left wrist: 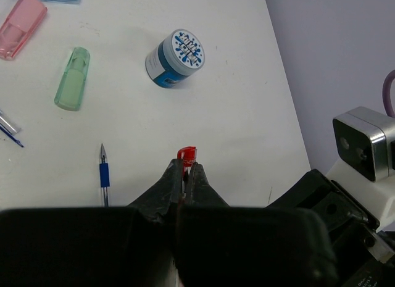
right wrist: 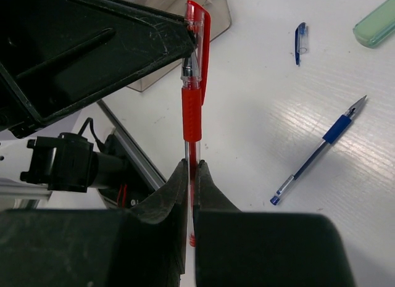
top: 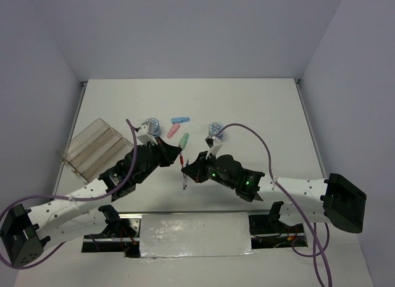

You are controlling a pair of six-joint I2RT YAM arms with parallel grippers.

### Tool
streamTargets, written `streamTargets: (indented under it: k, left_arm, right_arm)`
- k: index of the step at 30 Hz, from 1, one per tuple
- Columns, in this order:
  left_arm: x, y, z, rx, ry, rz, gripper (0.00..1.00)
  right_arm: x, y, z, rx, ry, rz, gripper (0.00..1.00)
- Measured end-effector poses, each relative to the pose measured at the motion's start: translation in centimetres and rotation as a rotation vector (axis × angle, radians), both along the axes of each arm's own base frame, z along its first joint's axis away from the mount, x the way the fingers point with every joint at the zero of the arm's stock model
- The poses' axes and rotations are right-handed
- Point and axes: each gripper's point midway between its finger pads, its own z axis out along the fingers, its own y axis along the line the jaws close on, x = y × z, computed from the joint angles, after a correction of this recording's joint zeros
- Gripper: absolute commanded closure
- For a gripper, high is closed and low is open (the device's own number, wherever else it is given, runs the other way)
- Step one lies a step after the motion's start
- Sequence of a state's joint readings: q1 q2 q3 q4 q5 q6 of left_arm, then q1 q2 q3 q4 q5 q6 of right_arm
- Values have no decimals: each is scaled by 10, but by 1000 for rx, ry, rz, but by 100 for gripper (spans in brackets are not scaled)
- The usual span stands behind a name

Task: Sort the stationery into containers
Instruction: Close the pen cap on the pen.

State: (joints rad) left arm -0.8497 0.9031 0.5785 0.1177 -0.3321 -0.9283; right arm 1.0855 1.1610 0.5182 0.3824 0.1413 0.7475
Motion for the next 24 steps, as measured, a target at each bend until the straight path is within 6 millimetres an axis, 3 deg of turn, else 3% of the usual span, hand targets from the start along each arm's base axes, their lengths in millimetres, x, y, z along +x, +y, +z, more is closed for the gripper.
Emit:
streamTargets:
  k: [24]
  left_arm:
    - [-3, 4, -1, -80, -12, 13, 100]
  right_arm:
    - [6, 2, -2, -18, -55, 60, 100]
